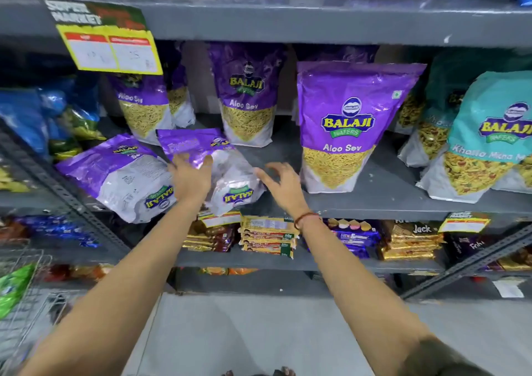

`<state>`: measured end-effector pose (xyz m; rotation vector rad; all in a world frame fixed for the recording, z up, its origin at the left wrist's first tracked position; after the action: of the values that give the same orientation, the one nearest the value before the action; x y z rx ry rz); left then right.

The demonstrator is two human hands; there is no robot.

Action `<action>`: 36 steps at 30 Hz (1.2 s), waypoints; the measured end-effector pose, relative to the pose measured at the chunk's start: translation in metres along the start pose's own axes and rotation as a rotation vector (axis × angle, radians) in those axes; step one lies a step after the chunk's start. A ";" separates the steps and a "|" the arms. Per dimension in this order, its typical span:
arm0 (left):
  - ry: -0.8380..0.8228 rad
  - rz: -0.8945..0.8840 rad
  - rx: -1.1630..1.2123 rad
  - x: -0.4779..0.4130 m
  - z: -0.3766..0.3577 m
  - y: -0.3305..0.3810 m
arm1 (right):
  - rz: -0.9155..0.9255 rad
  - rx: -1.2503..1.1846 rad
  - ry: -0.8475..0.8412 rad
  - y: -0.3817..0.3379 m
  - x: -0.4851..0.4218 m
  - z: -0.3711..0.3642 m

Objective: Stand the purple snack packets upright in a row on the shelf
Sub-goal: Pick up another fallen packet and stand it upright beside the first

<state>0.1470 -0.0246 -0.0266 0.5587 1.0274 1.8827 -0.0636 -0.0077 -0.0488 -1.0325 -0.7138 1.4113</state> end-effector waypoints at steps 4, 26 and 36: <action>-0.215 0.337 0.028 0.013 -0.003 -0.041 | -0.226 0.010 -0.182 -0.004 -0.020 -0.029; -1.013 0.339 0.438 0.042 0.019 -0.033 | -0.653 -0.773 -0.673 -0.014 -0.019 -0.062; -0.591 0.056 0.621 -0.017 0.030 0.032 | -0.176 -0.785 -0.354 -0.057 -0.063 -0.025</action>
<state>0.1607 -0.0348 0.0173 1.4146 1.1750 1.2784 -0.0208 -0.0665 0.0030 -1.2716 -1.6622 1.1789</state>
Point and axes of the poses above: each hand's wrist, its own x-axis away from the middle knuckle, its own z-axis out of the back of the hand, y = z × x, the point moved 4 cm from there along -x, towards the middle knuckle, and after that the axes turned 4 degrees about -x, right-handed, at the moved point
